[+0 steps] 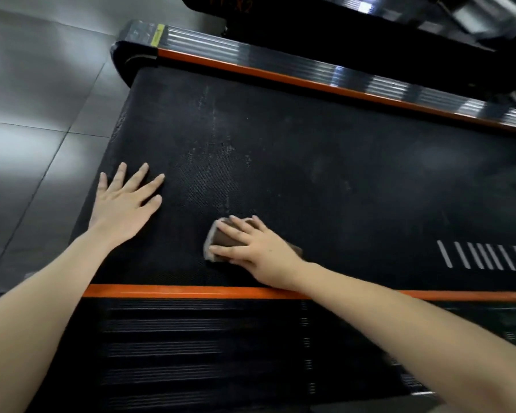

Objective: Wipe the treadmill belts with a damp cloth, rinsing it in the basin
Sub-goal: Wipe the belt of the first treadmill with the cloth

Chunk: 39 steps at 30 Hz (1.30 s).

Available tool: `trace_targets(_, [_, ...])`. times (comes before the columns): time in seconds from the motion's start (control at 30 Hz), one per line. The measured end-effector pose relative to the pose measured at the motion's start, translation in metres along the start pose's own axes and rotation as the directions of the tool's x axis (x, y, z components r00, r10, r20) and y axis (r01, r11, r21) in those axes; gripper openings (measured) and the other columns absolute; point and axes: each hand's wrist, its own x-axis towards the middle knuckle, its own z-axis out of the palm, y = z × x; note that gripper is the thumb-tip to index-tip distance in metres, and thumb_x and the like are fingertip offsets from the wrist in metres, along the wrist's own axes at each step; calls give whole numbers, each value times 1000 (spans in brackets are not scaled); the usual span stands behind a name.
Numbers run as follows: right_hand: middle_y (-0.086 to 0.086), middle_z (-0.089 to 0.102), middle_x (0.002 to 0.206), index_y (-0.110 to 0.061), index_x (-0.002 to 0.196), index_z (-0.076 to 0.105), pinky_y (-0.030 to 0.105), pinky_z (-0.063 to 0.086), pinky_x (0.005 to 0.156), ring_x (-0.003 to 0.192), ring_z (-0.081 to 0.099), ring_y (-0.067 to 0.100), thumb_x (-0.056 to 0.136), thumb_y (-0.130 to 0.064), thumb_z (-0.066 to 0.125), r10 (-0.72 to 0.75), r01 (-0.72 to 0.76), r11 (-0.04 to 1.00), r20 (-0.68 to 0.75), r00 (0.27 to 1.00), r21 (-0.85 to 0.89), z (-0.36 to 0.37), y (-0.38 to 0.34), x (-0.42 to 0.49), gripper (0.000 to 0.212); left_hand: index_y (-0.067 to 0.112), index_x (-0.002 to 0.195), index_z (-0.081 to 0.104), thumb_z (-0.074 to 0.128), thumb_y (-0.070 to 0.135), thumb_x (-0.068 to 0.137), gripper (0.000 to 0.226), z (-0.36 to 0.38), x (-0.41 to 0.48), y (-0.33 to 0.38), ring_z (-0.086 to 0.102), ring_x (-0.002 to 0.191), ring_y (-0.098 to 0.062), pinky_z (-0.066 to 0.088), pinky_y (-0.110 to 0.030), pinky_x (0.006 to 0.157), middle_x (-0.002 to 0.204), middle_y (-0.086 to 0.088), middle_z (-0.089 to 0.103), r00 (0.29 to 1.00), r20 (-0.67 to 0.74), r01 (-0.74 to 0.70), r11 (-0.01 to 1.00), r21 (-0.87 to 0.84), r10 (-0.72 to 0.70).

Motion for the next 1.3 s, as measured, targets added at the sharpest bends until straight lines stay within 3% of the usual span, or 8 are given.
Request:
trace_targets(0.2, [-9,18,153,-42,137,35,53,14,116,144,14,21,98,-31,38,430,-425,903,-99,898,63,-22,99,-117,40,40,148,17,35,46,98,53,3,0,1,-5,147,-22,-8,-41,116,159,9,7,1000,-16,1,1000,27,-1])
trace_targets(0.4, [-4,16,158,-39,141,37,51,6,116,145,11,26,102,-33,33,646,-639,762,-182,741,107,-33,132,-13,40,40,148,19,36,42,99,51,0,-1,12,-3,147,-20,-3,-42,118,159,10,7,998,-9,57,998,20,-57])
trace_targets(0.5, [-1,16,158,-41,140,38,54,10,115,144,14,30,101,-36,33,509,-512,858,-198,838,40,-21,98,59,40,36,147,26,40,32,100,49,-4,-1,14,2,147,-18,0,-40,118,158,10,13,996,24,81,996,-38,-80])
trace_targets(0.6, [1,19,157,-41,137,44,53,10,114,143,17,32,100,-31,40,126,-126,992,-135,983,11,-1,12,79,38,30,137,48,49,16,97,42,-16,-2,8,29,139,-18,18,-34,115,147,1,41,980,20,186,882,-432,-197])
trace_targets(0.73, [-1,27,154,-38,133,50,51,11,116,143,23,26,98,-25,48,-271,280,955,-100,957,94,8,-23,58,38,28,131,56,50,10,94,41,-38,-11,-1,50,122,-23,34,-34,107,132,-5,57,959,27,267,859,-437,-284])
trace_targets(0.93, [-1,26,155,-44,139,38,41,9,118,144,17,21,102,-31,35,304,-272,936,-126,944,223,-26,39,130,39,19,120,64,46,10,92,35,-55,-1,-18,51,120,-23,37,-30,99,127,-3,61,940,-135,262,916,-304,-314])
trace_targets(1.2, [3,55,135,-31,115,66,58,35,98,124,49,39,88,-33,40,-314,324,946,-215,925,16,19,-65,124,37,18,135,51,44,13,98,38,-41,41,-56,54,110,-10,34,-16,88,122,3,58,964,89,247,728,-639,-249])
trace_targets(1.3, [8,57,133,-25,116,67,54,48,92,119,55,35,88,-25,45,-259,257,965,-254,932,-44,4,-44,176,36,21,134,54,50,17,97,37,-29,60,-80,47,126,-12,30,-20,104,137,2,54,986,57,156,742,-652,-157])
